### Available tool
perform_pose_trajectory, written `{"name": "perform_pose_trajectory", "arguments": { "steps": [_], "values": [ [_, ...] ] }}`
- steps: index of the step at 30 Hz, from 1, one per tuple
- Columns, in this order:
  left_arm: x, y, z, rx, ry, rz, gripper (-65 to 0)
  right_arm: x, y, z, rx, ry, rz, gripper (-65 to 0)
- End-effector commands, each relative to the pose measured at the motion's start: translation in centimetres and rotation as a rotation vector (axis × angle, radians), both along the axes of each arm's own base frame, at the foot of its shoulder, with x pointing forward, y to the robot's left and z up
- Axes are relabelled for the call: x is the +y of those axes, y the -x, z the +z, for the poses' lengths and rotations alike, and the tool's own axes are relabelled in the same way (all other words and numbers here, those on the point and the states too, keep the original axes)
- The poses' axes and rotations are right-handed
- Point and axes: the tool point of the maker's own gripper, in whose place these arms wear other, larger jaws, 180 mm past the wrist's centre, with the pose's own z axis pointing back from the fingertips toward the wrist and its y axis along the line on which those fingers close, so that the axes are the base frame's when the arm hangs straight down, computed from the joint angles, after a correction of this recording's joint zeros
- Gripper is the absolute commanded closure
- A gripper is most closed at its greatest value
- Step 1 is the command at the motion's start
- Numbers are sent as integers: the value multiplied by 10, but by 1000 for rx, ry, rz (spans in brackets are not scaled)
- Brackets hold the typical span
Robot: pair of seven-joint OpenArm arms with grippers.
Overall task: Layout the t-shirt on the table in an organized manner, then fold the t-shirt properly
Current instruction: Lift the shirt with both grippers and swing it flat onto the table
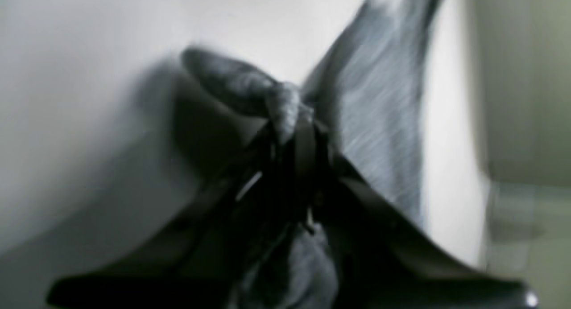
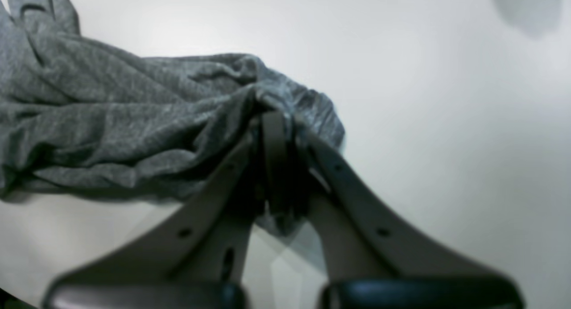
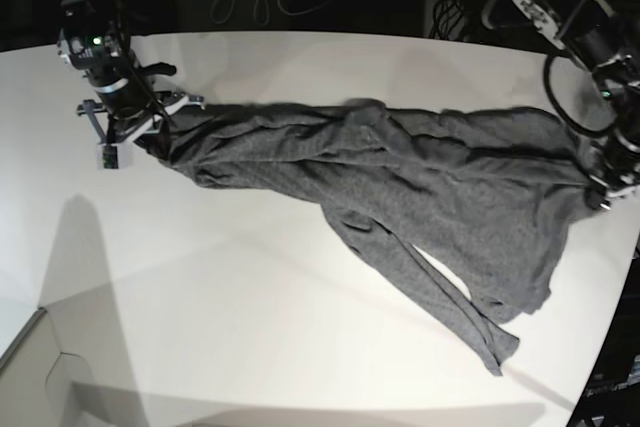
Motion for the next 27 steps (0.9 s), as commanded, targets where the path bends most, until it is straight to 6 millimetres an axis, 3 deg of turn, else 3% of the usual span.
{"name": "perform_pose_trajectory", "arguments": {
  "steps": [1,7,15,23,27],
  "values": [
    [13,-10,33,-84,-36,-3,-3,-1,-7,14,-53,5,3,0],
    [44,1,71,-195,-17,42,-3,-1,-14,19,-74,4,5,0],
    [49,-2,82,-228,-19,53,-3,-4,-34,37,-133,22,13,0],
    [-8,-86,136,-358,-9,-98,-3,-15,-83,87,-287,74,30,0],
    [-28,-131,153,-366,10,-136,-3,-29,-122,107,-342,82,-4,0]
  ]
}}
